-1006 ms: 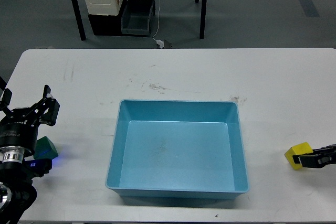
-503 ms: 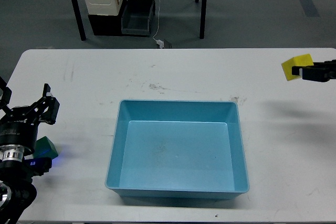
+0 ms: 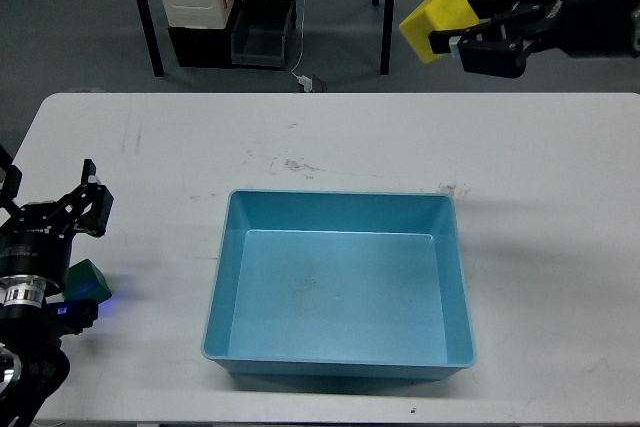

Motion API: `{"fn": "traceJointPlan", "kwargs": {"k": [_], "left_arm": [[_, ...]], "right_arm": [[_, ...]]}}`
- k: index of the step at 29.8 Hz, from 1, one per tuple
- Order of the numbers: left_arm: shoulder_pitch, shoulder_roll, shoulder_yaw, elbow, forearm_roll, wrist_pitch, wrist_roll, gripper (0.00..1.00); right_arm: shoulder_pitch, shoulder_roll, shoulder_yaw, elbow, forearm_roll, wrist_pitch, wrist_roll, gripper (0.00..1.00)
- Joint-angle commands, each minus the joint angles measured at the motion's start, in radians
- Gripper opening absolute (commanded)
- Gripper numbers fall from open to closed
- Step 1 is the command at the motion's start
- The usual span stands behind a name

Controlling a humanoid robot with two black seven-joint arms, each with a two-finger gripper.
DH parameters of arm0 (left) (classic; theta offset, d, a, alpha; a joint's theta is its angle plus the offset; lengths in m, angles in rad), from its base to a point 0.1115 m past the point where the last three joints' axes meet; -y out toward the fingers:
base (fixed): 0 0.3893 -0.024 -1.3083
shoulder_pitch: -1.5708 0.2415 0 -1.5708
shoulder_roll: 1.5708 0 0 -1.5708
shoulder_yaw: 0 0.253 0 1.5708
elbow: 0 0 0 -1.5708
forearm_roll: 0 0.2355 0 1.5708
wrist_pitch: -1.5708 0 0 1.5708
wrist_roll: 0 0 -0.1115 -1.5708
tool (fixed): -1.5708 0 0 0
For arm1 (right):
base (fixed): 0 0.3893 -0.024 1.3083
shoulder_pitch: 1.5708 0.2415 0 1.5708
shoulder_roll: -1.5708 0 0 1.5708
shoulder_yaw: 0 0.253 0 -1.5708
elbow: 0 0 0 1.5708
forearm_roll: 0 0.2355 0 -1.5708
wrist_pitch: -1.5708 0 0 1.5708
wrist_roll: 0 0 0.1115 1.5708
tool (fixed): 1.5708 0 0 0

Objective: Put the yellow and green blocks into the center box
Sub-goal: 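Carry the yellow cube over the tub and lower it inside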

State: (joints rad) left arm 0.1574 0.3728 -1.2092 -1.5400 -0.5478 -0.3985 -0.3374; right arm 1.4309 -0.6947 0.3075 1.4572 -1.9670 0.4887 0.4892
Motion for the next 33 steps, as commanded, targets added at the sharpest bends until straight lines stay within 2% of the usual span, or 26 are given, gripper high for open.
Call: {"fn": "traceJointPlan", "kwargs": {"k": [1,5,12,24,28,29,32,33], "left_arm": [[-0.007,0.0,-0.001,0.0,0.0,0.001,0.0,1.0],[-0.007,0.0,-0.01,0.0,0.0,0.0,0.0,1.0],[-0.009,0.0,-0.023,0.004,0.0,-0.003,0.0,1.0],[-0.012,0.003,-0.021,0.008,0.0,-0.005,0.001,1.0],[-0.015,0.003,-0.023,0.008,0.0,-0.003,0.001,1.0],[-0.016,0.003,-0.023,0.011,0.0,-0.003,0.001,1.0],[-0.021,0.003,-0.035,0.014,-0.001,-0.003,0.001,1.0],[-0.022,0.003,-0.041,0.014,-0.001,-0.002,0.001,1.0]], "right_arm": [[0.094,0.081,-0.143,0.034,-0.055,0.0,0.0,0.0],[0.157,0.167,-0.283,0.037,-0.081,0.0,0.0,0.0],[0.138,0.32,-0.43,0.031,-0.138,0.0,0.0,0.0],[0.016,0.356,-0.495,0.005,-0.19,0.0,0.0,0.04],[-0.024,0.356,-0.528,-0.044,-0.19,0.0,0.0,0.19],[-0.033,0.357,-0.534,-0.067,-0.187,0.0,0.0,0.26],[-0.07,0.376,-0.535,-0.115,-0.184,0.0,0.0,0.55],[-0.078,0.376,-0.53,-0.116,-0.179,0.0,0.0,0.6]]}}
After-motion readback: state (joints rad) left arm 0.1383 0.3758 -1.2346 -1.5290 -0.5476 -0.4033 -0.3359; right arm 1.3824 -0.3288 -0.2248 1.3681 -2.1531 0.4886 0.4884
